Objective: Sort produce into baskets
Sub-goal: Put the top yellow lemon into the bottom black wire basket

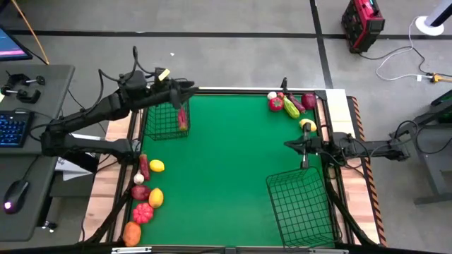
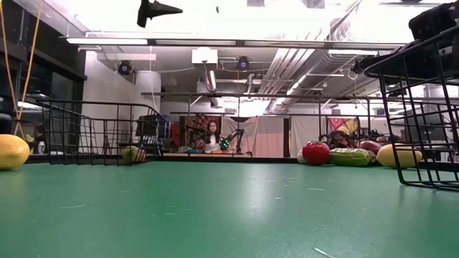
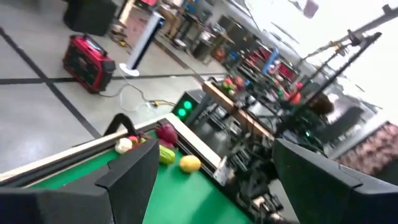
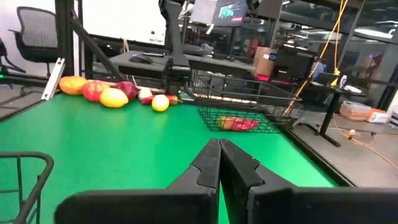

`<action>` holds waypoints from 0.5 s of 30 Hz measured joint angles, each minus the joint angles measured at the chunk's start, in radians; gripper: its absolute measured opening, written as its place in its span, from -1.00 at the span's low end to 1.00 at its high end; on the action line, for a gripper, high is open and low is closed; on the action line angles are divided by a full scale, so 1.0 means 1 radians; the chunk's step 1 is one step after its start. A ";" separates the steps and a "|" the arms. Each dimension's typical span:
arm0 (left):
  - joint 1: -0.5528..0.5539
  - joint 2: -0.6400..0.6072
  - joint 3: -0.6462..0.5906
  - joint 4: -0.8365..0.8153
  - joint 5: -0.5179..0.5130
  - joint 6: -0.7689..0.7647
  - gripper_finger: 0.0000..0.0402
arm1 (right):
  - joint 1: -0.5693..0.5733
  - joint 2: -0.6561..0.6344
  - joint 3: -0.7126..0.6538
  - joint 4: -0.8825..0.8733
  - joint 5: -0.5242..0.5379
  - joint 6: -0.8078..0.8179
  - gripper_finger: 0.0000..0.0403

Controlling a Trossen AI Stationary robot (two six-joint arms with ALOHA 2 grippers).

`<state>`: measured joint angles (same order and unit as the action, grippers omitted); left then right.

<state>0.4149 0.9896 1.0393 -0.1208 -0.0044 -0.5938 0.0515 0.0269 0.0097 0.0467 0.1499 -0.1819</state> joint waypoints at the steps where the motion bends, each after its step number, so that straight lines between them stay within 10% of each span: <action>1: 0.000 0.000 0.000 0.006 -0.008 -0.006 0.51 | -0.001 0.000 0.000 0.016 0.000 -0.003 -1.00; 8: 0.005 0.000 0.000 0.013 -0.063 -0.007 0.51 | 0.000 0.000 0.000 0.355 -0.038 0.393 -1.00; 15: 0.033 -0.007 0.000 0.015 -0.053 0.067 0.51 | -0.002 0.012 0.019 0.661 0.367 0.727 -1.00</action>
<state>0.4479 0.9826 1.0393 -0.1058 -0.0578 -0.5265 0.0500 0.0388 0.0286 0.7079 0.5167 0.5450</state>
